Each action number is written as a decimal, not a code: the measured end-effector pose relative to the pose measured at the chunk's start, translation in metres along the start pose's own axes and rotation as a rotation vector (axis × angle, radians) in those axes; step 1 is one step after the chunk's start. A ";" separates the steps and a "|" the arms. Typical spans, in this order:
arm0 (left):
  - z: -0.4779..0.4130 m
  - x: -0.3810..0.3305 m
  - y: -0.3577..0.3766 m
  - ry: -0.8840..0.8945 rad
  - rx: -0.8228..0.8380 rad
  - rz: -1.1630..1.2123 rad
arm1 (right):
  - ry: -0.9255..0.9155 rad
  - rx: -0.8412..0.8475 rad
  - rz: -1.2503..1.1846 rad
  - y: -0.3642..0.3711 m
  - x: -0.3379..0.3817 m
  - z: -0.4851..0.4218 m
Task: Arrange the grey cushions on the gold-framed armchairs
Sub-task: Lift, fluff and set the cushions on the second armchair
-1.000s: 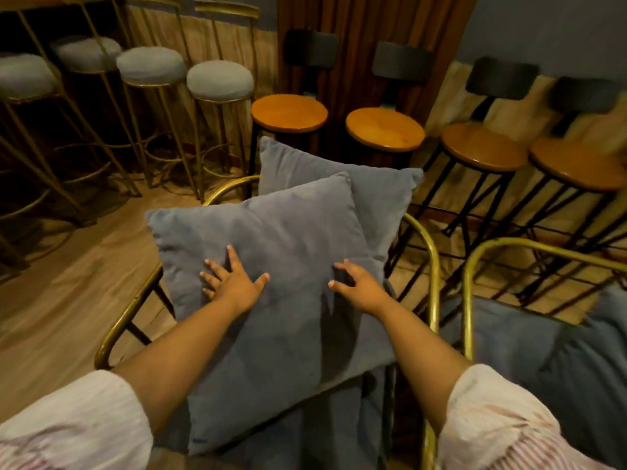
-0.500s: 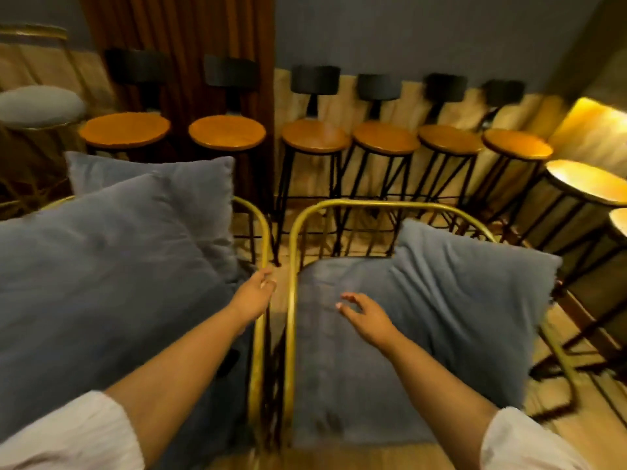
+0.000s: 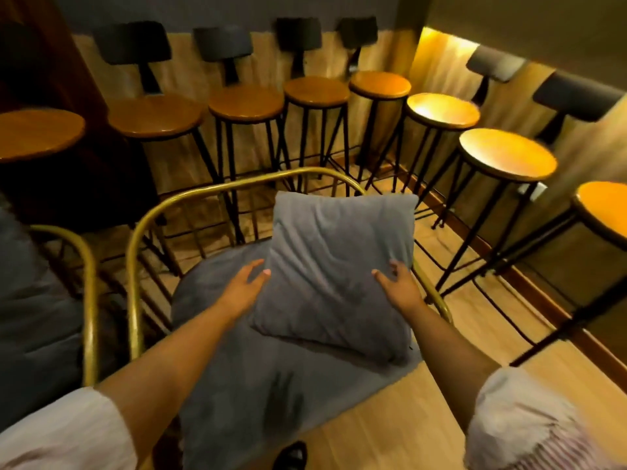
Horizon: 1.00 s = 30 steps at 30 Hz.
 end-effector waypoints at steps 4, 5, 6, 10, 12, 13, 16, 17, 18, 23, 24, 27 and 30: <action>-0.082 -0.001 0.021 -0.058 -0.049 0.062 | 0.046 -0.123 -0.014 -0.006 -0.012 -0.077; -0.100 0.001 0.026 -0.084 -0.056 0.067 | 0.052 -0.154 0.010 -0.007 -0.013 -0.095; -0.122 0.006 0.031 -0.110 -0.065 0.064 | 0.069 -0.183 0.054 -0.005 -0.014 -0.115; -0.200 0.028 0.052 -0.160 -0.092 0.074 | 0.047 -0.279 0.115 0.011 -0.005 -0.184; -0.232 0.045 0.061 -0.217 -0.097 0.127 | 0.029 -0.315 0.219 0.024 -0.007 -0.207; -0.244 0.053 0.066 -0.249 -0.092 0.158 | 0.028 -0.348 0.274 0.027 -0.011 -0.214; -0.271 0.085 0.082 -0.334 -0.075 0.167 | 0.006 -0.442 0.325 0.032 -0.025 -0.226; -0.275 0.096 0.089 -0.378 -0.038 0.153 | -0.008 -0.464 0.321 0.031 -0.028 -0.230; -0.278 0.106 0.096 -0.418 0.004 0.146 | -0.025 -0.476 0.311 0.031 -0.031 -0.233; -0.277 0.124 0.111 -0.424 -0.005 0.209 | -0.190 -0.439 0.246 0.022 -0.043 -0.234; -0.276 0.124 0.108 -0.397 -0.039 0.214 | -0.201 -0.414 0.222 0.020 -0.046 -0.233; -0.263 0.115 0.099 -0.317 -0.121 0.194 | -0.150 -0.346 0.167 0.013 -0.062 -0.223; -0.241 0.096 0.091 -0.238 -0.143 0.177 | -0.118 -0.292 -0.009 0.009 -0.070 -0.201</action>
Point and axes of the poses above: each hand's wrist, its own z-axis away from the middle knuckle, its own y-axis out of the palm, x = y × z, the point moved 9 cm from there along -z, towards the middle knuckle, and after that the axes turned 6 degrees about -x, right-handed, at the moved point
